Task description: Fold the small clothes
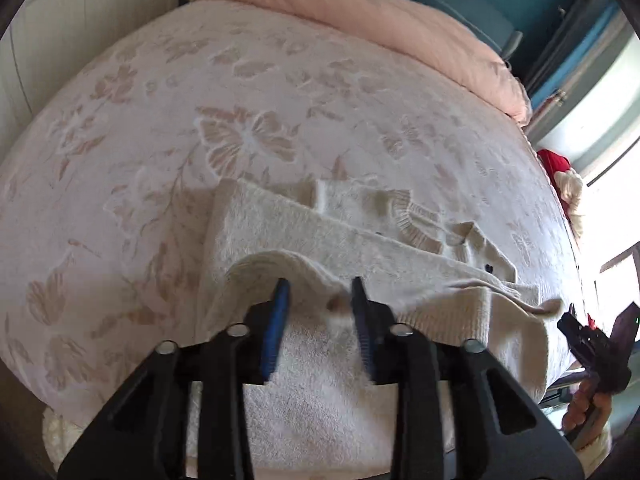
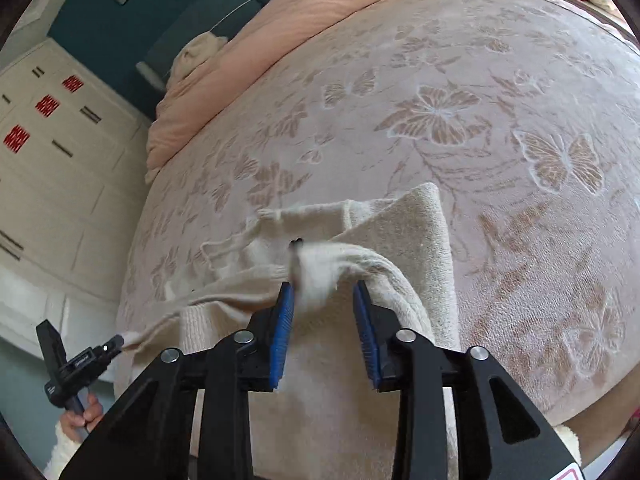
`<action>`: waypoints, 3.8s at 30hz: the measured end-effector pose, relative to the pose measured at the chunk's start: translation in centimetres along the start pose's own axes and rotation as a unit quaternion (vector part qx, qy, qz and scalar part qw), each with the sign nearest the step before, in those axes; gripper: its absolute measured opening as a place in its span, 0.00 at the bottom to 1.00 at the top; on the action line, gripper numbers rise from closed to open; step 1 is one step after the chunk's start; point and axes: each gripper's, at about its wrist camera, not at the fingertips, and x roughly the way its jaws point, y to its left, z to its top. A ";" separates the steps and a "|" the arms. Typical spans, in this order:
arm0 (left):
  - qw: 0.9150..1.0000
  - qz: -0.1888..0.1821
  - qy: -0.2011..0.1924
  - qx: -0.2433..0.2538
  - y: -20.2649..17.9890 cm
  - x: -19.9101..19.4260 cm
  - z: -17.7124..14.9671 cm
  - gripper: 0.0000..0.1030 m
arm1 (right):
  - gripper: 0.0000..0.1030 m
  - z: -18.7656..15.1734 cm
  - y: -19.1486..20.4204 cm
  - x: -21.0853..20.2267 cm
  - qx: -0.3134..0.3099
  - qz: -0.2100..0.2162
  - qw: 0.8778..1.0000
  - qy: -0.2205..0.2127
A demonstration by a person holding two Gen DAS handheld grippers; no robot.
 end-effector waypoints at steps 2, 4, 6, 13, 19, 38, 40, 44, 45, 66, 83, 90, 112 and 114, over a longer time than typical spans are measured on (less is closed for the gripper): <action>0.999 -0.001 -0.020 -0.035 1.9 -0.4 -0.8 0.51 | 0.54 -1.2 0.0 -0.8 -0.007 -0.013 1.000 -0.024; 0.998 -0.004 -0.042 -0.052 3.4 -1.4 -1.7 0.74 | 0.64 -2.5 -0.3 -2.0 -0.007 -0.017 0.999 -0.044; 0.997 0.007 -0.054 -0.049 4.1 -1.7 -2.3 0.77 | 0.67 -3.3 -0.4 -2.0 -0.024 -0.031 0.998 -0.044; 0.999 0.035 0.021 -0.015 2.8 4.8 -1.0 0.76 | 0.72 -1.4 0.7 3.7 -0.079 -0.105 0.991 -0.012; 0.998 0.032 0.048 -0.001 2.8 5.2 -0.8 0.08 | 0.07 -2.1 0.9 6.5 -0.105 -0.128 0.986 0.029; 0.995 0.094 0.002 -0.039 3.3 6.4 5.6 0.06 | 0.06 4.7 -5.3 7.0 0.030 -0.088 0.996 -0.005; 0.994 0.107 0.012 -0.035 4.0 8.6 4.5 0.06 | 0.06 4.1 -5.7 7.9 0.041 -0.088 0.995 -0.001; 0.996 0.087 0.001 -0.029 3.9 8.2 4.1 0.11 | 0.15 4.5 -4.6 7.3 0.033 -0.066 0.997 0.004; 0.996 0.084 -0.001 -0.026 3.7 7.7 4.2 0.17 | 0.18 4.3 -3.8 6.7 0.020 -0.074 0.997 0.000; 0.995 0.085 0.011 0.057 -6.1 9.3 1.0 0.70 | 0.16 -0.7 15.3 11.9 -0.135 0.002 0.988 0.068; 0.967 -0.069 0.016 -0.245 7.4 0.4 -12.4 0.85 | 0.66 -12.7 -4.7 -0.7 0.120 0.011 0.991 0.060; 0.957 -0.042 -0.025 -0.286 7.2 2.3 -8.1 0.82 | 0.57 -8.9 -5.1 3.7 0.219 0.018 0.975 0.032; 0.980 0.022 0.021 -0.196 11.4 -3.1 -15.3 0.14 | 0.27 -12.3 -6.1 -1.1 0.152 -0.010 0.986 0.072; 0.984 0.022 0.012 -0.178 10.9 -3.8 -14.7 0.14 | 0.27 -11.1 -4.9 -2.9 0.111 -0.032 0.992 0.055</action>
